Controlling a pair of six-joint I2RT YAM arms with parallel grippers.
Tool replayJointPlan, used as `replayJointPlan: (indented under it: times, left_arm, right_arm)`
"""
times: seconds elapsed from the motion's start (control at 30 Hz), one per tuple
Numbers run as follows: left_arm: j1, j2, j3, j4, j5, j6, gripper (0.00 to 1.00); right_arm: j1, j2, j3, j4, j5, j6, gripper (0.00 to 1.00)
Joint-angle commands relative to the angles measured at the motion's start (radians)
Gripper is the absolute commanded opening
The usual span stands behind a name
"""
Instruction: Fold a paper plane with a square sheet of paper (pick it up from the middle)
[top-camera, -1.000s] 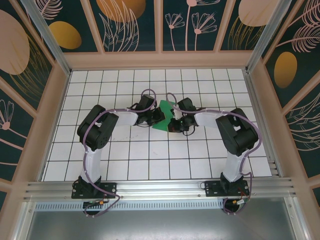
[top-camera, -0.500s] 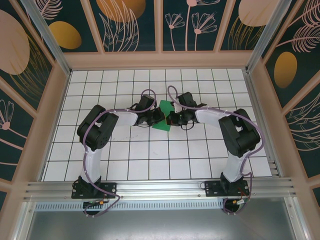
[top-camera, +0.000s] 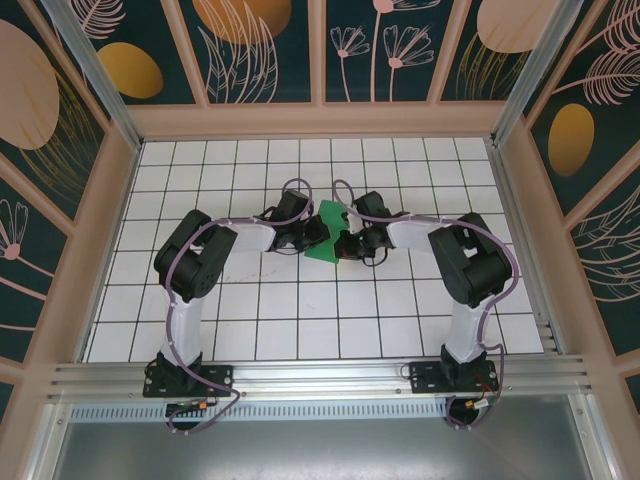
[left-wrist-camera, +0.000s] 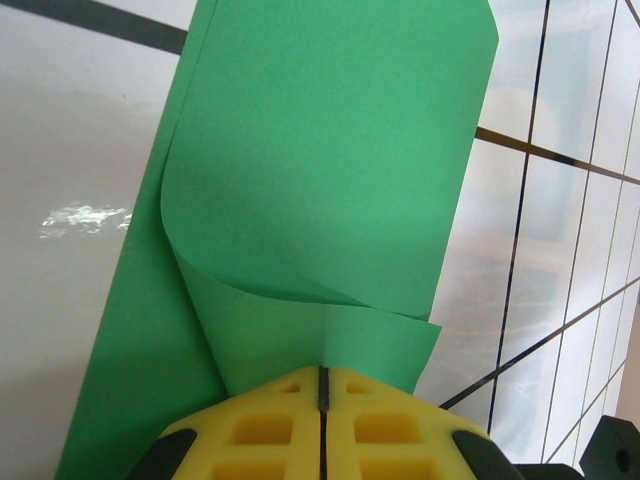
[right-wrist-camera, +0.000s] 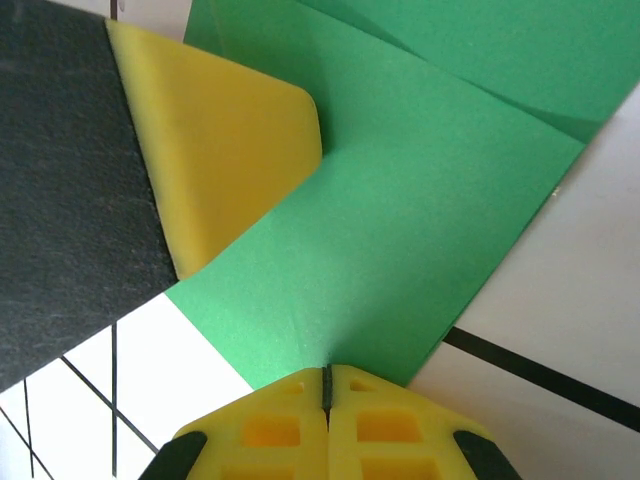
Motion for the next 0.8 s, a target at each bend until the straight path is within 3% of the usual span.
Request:
replayJointPlan:
  times: [0.0, 0.43, 0.77]
  left_arm:
    - [0.012, -0.003, -0.005, -0.063, -0.025, 0.046, 0.10]
    - [0.124, 0.023, 0.037, -0.096, -0.034, 0.135, 0.11]
    - [0.152, 0.053, 0.130, -0.172, -0.088, 0.204, 0.11]
  right_arm:
    - [-0.001, 0.039, -0.042, -0.105, 0.084, -0.041, 0.01]
    - [-0.003, 0.097, -0.043, -0.199, 0.217, -0.050, 0.00]
    - [0.001, 0.092, -0.038, -0.210, 0.222, -0.061, 0.00]
